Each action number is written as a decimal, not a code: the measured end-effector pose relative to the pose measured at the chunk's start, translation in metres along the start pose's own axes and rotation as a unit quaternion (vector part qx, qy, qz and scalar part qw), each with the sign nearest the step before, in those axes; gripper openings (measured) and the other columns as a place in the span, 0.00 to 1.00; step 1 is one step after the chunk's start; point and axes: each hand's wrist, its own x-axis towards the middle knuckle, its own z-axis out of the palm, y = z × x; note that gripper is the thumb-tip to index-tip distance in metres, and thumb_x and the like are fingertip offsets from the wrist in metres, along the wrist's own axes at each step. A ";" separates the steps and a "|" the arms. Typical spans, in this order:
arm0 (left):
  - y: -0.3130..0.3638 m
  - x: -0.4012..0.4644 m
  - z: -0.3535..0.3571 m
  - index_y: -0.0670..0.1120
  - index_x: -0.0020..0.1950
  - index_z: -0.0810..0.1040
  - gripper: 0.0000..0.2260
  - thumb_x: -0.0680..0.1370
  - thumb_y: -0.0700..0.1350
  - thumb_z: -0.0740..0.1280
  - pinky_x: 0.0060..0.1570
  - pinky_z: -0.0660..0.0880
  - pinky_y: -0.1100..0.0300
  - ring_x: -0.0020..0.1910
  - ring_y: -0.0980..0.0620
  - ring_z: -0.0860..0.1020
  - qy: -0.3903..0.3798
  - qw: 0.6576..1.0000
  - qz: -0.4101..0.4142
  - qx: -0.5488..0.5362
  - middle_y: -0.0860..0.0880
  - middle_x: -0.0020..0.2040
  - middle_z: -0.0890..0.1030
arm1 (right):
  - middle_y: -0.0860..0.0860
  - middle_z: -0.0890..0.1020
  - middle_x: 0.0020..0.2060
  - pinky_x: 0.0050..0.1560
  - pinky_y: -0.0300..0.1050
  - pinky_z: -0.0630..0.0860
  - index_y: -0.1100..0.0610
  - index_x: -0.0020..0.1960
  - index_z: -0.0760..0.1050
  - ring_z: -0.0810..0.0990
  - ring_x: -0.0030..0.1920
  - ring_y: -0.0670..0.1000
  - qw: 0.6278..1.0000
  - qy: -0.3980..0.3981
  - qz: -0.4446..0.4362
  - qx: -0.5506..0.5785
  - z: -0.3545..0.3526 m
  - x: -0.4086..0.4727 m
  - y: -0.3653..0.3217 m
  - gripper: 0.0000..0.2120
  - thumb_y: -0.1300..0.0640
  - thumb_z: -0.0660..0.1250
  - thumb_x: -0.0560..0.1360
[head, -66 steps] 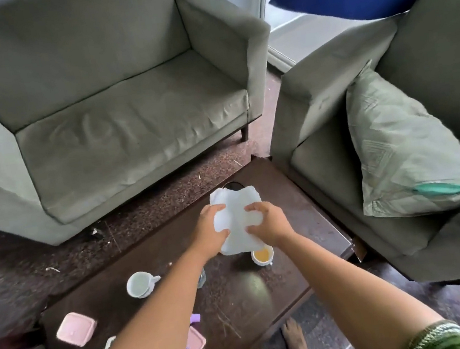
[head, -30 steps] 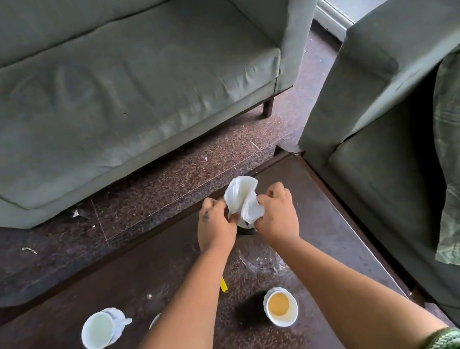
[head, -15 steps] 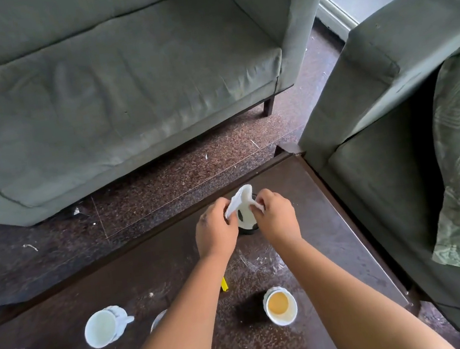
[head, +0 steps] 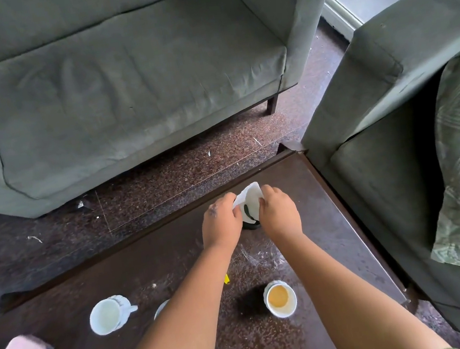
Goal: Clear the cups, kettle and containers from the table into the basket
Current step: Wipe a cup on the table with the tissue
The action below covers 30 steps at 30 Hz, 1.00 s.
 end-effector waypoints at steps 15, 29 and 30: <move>0.004 -0.030 -0.021 0.47 0.76 0.59 0.30 0.77 0.51 0.67 0.60 0.74 0.52 0.68 0.47 0.71 -0.017 1.000 0.005 0.000 0.47 0.71 0.71 | 0.55 0.68 0.64 0.55 0.54 0.74 0.54 0.73 0.58 0.69 0.60 0.57 0.999 0.038 0.009 0.029 -0.029 -0.029 -0.021 0.28 0.60 0.64 0.76; 0.017 -0.125 -0.147 0.45 0.78 0.52 0.35 0.77 0.53 0.65 0.65 0.70 0.52 0.70 0.44 0.66 0.048 0.998 0.030 0.027 0.44 0.72 0.68 | 0.55 0.69 0.65 0.58 0.59 0.70 0.53 0.73 0.59 0.67 0.63 0.59 0.999 0.033 -0.024 -0.021 -0.104 -0.126 -0.086 0.27 0.49 0.63 0.77; 0.016 -0.136 -0.155 0.44 0.78 0.52 0.35 0.77 0.53 0.65 0.66 0.69 0.52 0.70 0.44 0.66 0.046 0.998 0.025 0.024 0.44 0.72 0.67 | 0.55 0.68 0.65 0.58 0.59 0.69 0.53 0.73 0.59 0.67 0.63 0.59 0.999 0.028 -0.025 -0.026 -0.108 -0.136 -0.091 0.27 0.49 0.63 0.77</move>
